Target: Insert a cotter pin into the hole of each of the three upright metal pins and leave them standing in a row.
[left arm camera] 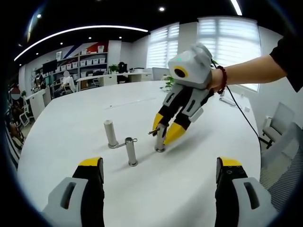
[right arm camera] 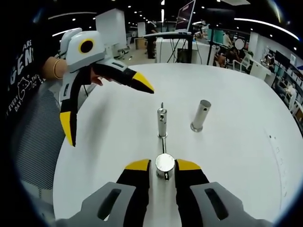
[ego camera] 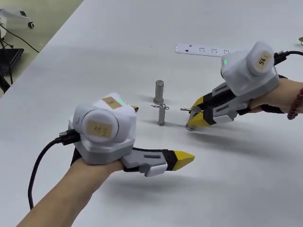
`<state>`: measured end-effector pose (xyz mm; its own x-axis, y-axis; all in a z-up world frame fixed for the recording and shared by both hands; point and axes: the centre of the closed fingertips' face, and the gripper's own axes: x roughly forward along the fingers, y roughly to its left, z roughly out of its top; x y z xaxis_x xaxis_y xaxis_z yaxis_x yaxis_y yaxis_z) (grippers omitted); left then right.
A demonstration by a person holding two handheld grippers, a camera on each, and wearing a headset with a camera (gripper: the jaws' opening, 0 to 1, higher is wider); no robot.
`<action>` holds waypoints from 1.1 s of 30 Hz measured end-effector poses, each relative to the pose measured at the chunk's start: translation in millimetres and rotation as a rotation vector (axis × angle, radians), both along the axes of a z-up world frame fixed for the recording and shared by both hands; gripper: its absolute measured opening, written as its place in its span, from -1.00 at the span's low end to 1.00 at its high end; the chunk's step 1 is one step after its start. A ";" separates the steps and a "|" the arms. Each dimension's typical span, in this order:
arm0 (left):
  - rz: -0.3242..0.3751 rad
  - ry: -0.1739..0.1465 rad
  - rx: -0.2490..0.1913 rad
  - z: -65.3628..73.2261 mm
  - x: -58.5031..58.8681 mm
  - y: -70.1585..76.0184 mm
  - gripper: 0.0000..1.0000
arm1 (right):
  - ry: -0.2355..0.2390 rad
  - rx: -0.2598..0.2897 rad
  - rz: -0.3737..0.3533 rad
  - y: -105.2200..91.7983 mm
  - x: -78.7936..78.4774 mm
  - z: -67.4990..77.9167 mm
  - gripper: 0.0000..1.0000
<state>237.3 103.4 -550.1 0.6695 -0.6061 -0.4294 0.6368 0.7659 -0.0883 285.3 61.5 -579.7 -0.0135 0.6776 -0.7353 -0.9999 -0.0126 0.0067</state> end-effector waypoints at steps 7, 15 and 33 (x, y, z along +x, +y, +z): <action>0.001 -0.005 0.000 1.7 -0.1 1.0 0.97 | 0.031 0.074 -0.075 6.3 1.0 14.6 -0.49; 0.003 -0.013 0.001 4.2 1.4 2.5 0.97 | 0.130 0.189 -0.229 20.0 9.0 30.7 -0.31; 0.028 -0.031 0.001 8.5 7.5 8.7 0.97 | 0.084 0.361 -0.431 59.5 51.2 45.3 -0.19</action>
<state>244.8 112.2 -541.6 0.6992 -0.5869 -0.4084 0.6178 0.7834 -0.0681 336.5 120.9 -534.4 0.2713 0.8429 -0.4647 -0.9114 0.3801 0.1574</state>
